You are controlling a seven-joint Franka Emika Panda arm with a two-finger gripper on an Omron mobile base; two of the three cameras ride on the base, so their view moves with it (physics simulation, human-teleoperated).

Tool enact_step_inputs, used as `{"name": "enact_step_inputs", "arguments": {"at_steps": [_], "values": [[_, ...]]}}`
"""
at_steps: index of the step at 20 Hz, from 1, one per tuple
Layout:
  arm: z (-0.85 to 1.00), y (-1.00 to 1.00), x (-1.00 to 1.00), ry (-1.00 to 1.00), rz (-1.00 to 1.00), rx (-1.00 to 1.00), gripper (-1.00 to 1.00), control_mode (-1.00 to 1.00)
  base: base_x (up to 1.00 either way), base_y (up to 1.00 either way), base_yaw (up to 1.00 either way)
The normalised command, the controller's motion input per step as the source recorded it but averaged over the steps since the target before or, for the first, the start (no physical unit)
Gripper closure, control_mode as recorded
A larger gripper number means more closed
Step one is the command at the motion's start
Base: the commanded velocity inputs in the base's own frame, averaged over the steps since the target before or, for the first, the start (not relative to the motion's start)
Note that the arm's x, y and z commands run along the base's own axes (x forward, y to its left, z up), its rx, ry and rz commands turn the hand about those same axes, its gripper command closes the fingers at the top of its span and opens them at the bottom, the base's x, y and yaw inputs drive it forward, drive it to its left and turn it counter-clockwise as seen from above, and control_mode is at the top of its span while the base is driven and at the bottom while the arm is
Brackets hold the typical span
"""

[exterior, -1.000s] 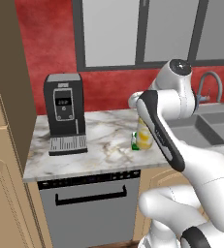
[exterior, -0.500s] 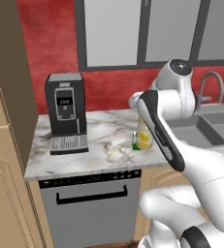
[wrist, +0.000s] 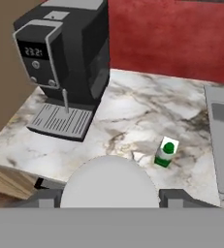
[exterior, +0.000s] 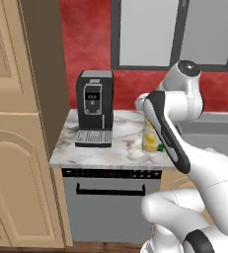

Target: Move the drinks to the dining counter.

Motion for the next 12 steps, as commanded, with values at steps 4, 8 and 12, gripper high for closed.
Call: {"name": "enact_step_inputs", "arguments": {"at_steps": [4, 8, 12], "values": [[0.0, 0.0, 0.0, 0.0, 0.0, 0.0, 1.0, 1.0, -0.01, 0.01, 0.43], [0.0, 0.0, 0.0, 0.0, 0.0, 0.0, 1.0, 1.0, -0.18, 0.02, 0.44], [0.0, 0.0, 0.0, 0.0, 0.0, 0.0, 1.0, 1.0, -0.26, 0.03, 0.44]]}}
